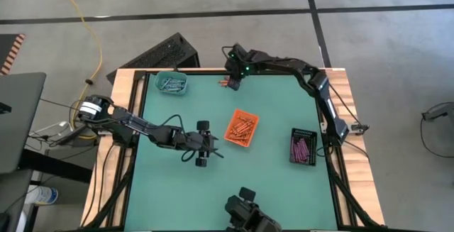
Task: Sort crayons
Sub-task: Put the violet crayon into black bin
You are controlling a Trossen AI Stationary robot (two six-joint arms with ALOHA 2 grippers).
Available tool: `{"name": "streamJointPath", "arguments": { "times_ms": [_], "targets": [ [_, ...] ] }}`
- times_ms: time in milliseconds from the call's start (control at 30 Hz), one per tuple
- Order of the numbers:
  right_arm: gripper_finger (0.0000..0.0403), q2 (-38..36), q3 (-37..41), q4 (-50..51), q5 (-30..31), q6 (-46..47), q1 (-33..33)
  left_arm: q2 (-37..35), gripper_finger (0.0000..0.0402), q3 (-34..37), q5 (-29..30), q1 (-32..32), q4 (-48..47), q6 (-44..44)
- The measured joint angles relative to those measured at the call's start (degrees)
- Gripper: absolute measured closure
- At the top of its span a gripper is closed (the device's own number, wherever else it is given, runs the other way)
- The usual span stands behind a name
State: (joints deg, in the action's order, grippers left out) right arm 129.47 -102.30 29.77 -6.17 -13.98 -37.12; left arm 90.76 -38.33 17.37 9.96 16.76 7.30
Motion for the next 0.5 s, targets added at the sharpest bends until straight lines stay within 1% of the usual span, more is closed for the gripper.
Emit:
{"name": "streamJointPath", "arguments": {
  "times_ms": [267, 500],
  "targets": [
    [0.0284, 0.1, 0.0, 3.1, -0.1, 0.1, 1.0, 0.0, 0.0226, 0.0, 0.0, 0.1, -0.2, -0.1],
    [0.0284, 1.4, 0.1, 3.4, -0.2, 1.5, 1.7, 0.0, 0.0226, 0.0, 0.0, 0.1, 0.3, -0.4]
  ]
}}
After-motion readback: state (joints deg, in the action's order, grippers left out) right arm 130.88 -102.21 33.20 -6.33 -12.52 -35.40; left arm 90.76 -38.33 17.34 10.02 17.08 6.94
